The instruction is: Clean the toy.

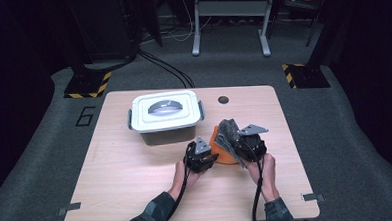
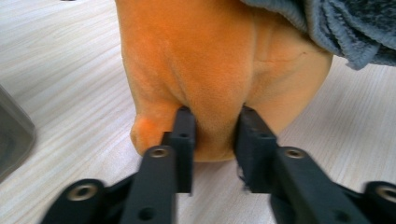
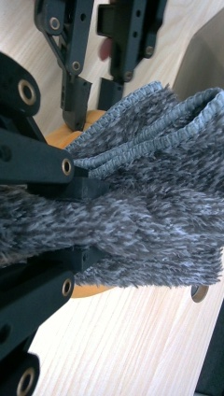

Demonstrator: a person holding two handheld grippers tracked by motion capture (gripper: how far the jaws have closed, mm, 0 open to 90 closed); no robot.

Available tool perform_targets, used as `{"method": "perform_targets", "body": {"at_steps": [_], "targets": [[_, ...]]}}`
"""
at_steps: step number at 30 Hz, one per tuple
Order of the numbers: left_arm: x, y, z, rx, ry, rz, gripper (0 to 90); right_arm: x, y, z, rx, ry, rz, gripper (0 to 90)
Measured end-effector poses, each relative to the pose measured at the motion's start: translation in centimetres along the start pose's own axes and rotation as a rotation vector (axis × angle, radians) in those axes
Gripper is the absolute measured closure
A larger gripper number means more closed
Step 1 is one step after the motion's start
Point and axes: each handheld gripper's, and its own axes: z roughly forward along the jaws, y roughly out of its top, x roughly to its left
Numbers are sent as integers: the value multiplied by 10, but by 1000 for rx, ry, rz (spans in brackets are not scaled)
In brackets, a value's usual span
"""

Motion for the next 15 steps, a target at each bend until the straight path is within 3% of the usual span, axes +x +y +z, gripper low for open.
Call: {"method": "perform_targets", "body": {"at_steps": [1,3,8,9,10,13,15], "targets": [[0,0,-1,-1,2,2,751,0,-1,0,-2,2,17,744],[-1,1,-1,3,2,-2,793,-2,-1,-1,-8,3,6,743],[-1,7,-6,14,-22,-59,813,-2,2,-10,-27,-3,-3,743],[-4,10,-9,11,-35,-89,813,-1,4,-17,-35,-8,-12,743],[-4,10,-9,11,-35,-89,813,-1,4,-17,-35,-8,-12,743],[-9,13,-13,8,-57,-135,813,9,7,-27,-46,1,-33,743],[-11,13,-15,13,-65,-139,813,11,7,-27,-39,6,-43,742]]}}
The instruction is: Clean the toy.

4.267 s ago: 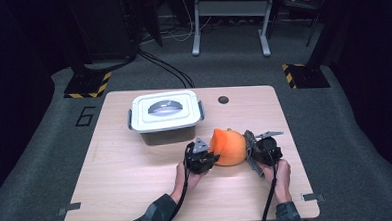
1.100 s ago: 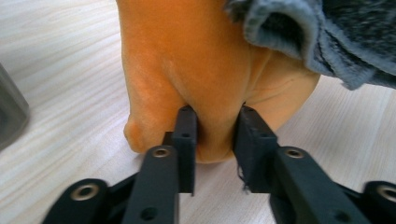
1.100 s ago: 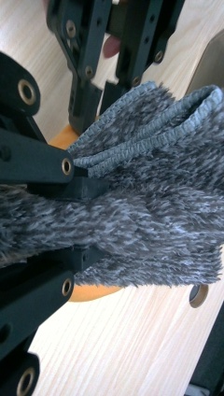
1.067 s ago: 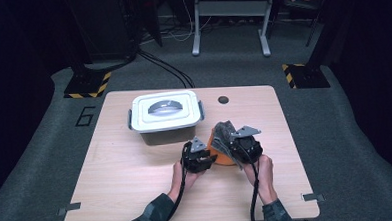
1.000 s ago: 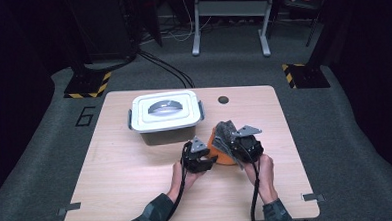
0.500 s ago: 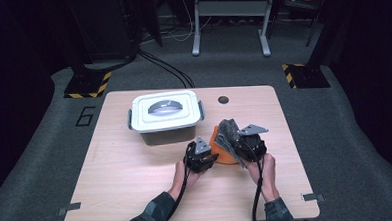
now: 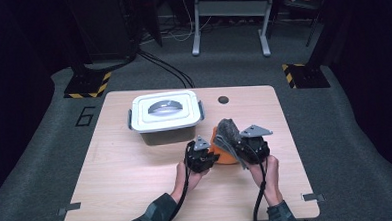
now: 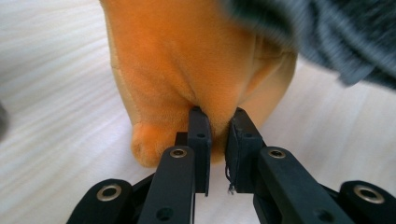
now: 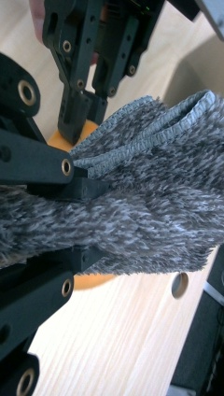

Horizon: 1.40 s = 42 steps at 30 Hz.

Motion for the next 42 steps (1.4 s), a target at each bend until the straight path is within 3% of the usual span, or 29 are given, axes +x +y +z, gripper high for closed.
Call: {"method": "perform_targets", "body": {"at_steps": [2,4,11,15,17,19,34,42], "targets": [[-3,-2,1,12,3,-1,811,6,-3,11,38,-16,-21,741],[2,-3,2,21,3,1,811,6,-5,17,35,-21,-23,741],[10,-8,5,6,2,-25,801,6,-5,22,36,-37,-29,741],[15,-10,5,6,-1,-30,796,1,-9,23,43,-47,-20,741],[14,-10,6,1,5,-22,796,-4,-11,22,43,-44,9,741],[14,-10,6,-1,5,-23,796,-6,-12,22,43,-44,-6,741],[15,-14,7,-9,22,10,797,-33,-28,23,73,-76,86,737],[18,-16,8,-8,25,14,798,-51,-40,33,138,-93,160,737]]}}
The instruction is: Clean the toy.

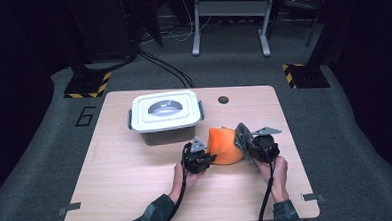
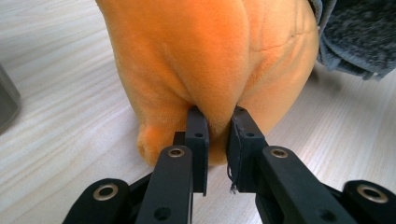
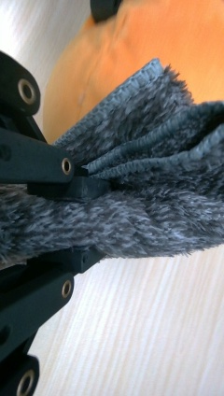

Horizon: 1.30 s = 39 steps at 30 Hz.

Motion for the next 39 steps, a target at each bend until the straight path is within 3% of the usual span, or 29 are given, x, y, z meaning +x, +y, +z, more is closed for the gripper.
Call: {"method": "perform_targets", "body": {"at_steps": [5,13,16,19,23,24,27,28,30,34,35,36,37,38,39], "targets": [[0,0,1,-2,-3,-4,798,-11,-7,15,45,2,38,737],[0,0,1,0,-3,-4,798,-17,-18,39,109,17,52,735],[1,0,1,-1,1,-6,797,-17,-19,41,113,23,54,735],[1,0,0,-5,7,-8,798,-19,-17,35,121,18,50,737],[1,0,0,-7,10,-10,798,-24,-15,16,82,0,68,739],[1,0,-1,-6,10,-9,798,-25,-14,4,50,-11,65,740],[1,1,0,-9,11,-8,798,-25,-12,-9,16,-4,65,740],[1,1,0,-8,12,-7,798,-21,-8,-21,-22,-5,38,740],[1,1,0,-10,11,-7,798,-17,-5,-27,-36,5,26,740],[0,1,0,-8,12,-5,797,5,9,-41,-86,48,-40,738],[0,1,0,-6,11,-4,797,12,13,-43,-82,56,-62,737],[0,1,0,-3,14,0,798,28,19,-42,-76,78,-102,737],[0,1,0,-3,14,0,798,28,19,-42,-76,78,-102,737],[0,1,-1,2,11,4,797,43,24,-38,-68,84,-142,736],[0,1,-1,2,11,4,798,43,24,-38,-68,84,-142,736]]}}
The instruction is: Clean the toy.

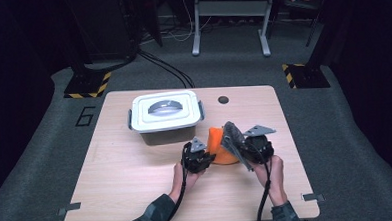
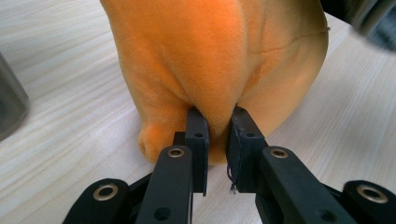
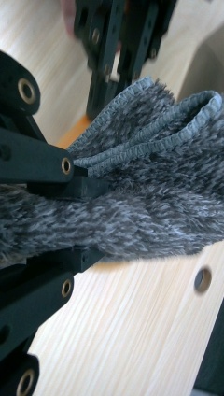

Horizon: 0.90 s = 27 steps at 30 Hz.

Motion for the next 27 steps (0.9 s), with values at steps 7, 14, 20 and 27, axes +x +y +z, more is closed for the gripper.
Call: {"method": "perform_targets", "body": {"at_steps": [7,14,20,27], "targets": [[1,-1,0,-7,2,-7,798,19,5,21,30,40,-38,735],[-1,0,1,-5,1,3,798,10,1,22,34,-1,-24,738],[0,0,1,0,4,15,798,-4,-5,21,24,16,30,736],[0,0,2,1,-1,9,799,-27,-20,22,42,-39,94,734]]}}
